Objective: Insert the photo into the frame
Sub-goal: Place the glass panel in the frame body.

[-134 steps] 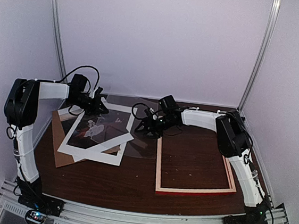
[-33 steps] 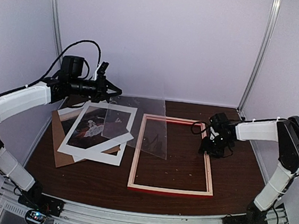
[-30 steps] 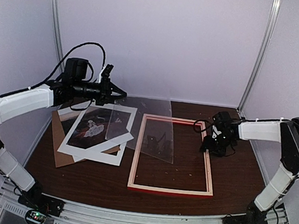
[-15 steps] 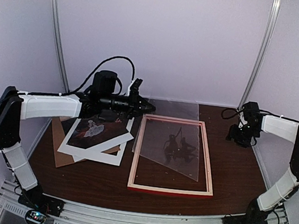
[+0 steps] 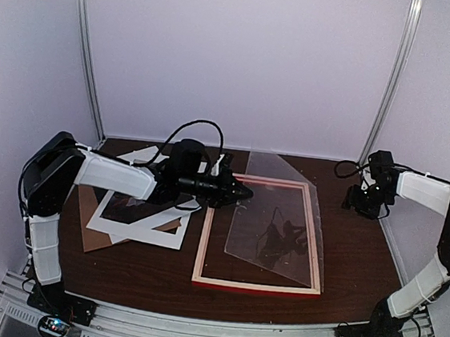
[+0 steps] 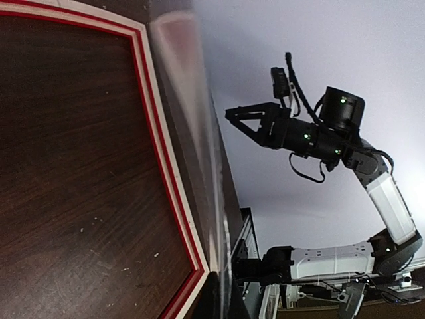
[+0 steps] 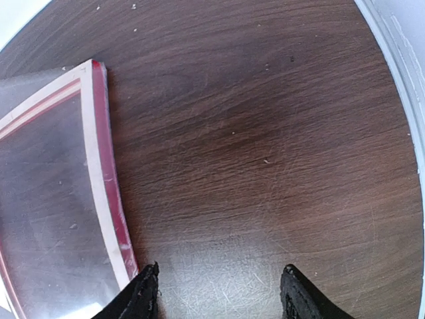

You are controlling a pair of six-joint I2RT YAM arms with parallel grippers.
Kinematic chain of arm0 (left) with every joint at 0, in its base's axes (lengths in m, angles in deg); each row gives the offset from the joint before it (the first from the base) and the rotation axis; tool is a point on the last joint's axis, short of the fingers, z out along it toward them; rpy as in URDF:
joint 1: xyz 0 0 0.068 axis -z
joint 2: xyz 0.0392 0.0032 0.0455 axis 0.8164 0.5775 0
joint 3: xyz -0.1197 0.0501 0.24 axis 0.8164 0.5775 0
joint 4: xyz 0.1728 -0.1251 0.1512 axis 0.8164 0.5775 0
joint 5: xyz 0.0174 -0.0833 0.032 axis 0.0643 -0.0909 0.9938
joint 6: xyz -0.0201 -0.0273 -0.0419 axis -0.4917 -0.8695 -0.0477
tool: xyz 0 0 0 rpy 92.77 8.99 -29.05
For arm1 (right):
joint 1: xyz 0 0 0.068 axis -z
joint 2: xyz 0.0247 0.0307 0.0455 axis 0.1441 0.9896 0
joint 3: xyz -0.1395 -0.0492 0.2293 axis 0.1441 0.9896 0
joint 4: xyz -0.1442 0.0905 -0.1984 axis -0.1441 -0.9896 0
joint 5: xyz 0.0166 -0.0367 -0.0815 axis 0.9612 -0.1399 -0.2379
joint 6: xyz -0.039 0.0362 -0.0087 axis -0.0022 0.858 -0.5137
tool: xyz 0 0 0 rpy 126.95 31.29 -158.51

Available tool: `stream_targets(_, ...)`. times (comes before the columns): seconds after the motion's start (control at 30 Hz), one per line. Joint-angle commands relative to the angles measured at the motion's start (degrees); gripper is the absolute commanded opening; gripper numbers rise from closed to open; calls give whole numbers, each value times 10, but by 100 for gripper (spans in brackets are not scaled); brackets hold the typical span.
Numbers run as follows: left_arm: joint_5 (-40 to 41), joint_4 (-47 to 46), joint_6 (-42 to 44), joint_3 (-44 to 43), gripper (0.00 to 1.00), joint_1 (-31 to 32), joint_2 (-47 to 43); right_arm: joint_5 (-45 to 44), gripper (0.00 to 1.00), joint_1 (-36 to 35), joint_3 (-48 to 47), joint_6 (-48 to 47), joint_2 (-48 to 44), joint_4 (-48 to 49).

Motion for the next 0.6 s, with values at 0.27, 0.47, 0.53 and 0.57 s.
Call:
stream_targets(0.27, 103, 127, 93, 6, 0, -1, -3, 47, 62, 4, 12, -5, 16, 20)
stream_targets(0.47, 127, 180, 109, 2, 0, -3, -12, 74, 64, -9, 32, -10, 36, 47)
stream_targets(0.53, 133, 194, 111, 4, 0, -3, -15, 79, 66, -17, 32, -11, 43, 54)
stream_targets(0.57, 134, 199, 112, 6, 0, -3, -17, 80, 68, -23, 32, -13, 47, 56)
